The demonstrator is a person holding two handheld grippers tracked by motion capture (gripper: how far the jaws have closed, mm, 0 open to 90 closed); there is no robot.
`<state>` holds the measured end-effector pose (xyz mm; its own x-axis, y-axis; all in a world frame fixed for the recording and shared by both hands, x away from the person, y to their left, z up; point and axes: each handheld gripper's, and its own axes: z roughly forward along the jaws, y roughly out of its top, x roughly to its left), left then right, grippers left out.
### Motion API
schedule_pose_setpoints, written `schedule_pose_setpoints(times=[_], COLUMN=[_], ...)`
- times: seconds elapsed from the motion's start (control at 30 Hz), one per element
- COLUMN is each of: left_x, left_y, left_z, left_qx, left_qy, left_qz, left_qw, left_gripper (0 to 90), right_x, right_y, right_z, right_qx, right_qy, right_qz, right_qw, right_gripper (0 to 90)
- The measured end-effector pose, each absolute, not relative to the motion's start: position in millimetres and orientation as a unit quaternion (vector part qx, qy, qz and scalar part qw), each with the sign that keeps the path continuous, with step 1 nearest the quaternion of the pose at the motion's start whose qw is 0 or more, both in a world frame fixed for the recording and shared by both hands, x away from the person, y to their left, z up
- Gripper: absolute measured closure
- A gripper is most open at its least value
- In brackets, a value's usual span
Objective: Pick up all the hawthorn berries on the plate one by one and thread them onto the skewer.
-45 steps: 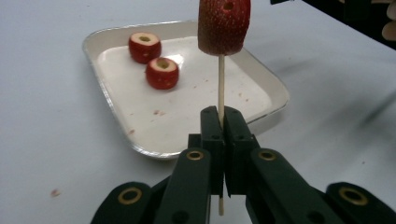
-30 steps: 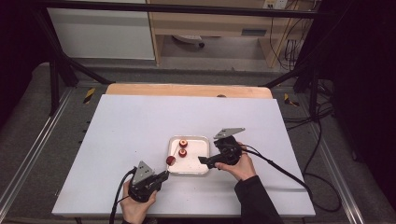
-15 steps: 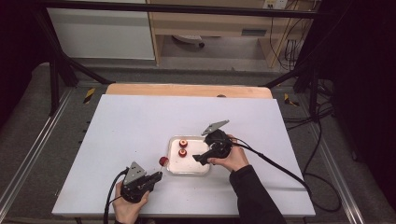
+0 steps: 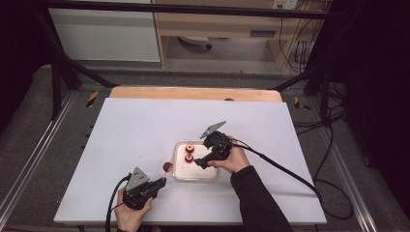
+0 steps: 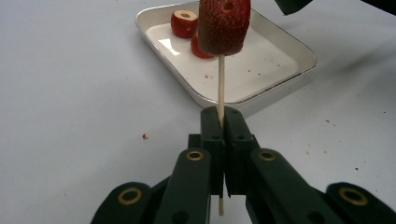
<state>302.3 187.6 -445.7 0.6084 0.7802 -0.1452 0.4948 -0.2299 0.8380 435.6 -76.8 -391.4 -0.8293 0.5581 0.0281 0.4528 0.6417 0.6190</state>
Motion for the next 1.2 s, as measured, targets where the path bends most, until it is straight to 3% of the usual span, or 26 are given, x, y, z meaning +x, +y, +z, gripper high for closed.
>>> schedule_pose_setpoints(times=[0.47, 0.83, 1.2], left_x=[302.5, 302.7, 302.8], left_y=[189.7, 190.2, 190.9], left_z=[-445.8, -446.8, -448.6], left_qx=[0.77, 0.773, 0.775], left_qy=[0.413, 0.412, 0.413], left_qz=[0.155, 0.153, 0.154], left_qw=[0.46, 0.458, 0.454], left_gripper=[88.4, 88.3, 88.3], right_x=[445.6, 453.4, 462.9], right_y=[-57.1, -40.3, -29.4], right_z=[-395.8, -404.5, -412.7], right_qx=[0.264, 0.226, 0.167], right_qy=[0.913, 0.93, 0.952], right_qz=[0.303, 0.286, 0.253], right_qw=[0.074, 0.045, 0.033], right_gripper=[14.4, 33.2, 45.9])
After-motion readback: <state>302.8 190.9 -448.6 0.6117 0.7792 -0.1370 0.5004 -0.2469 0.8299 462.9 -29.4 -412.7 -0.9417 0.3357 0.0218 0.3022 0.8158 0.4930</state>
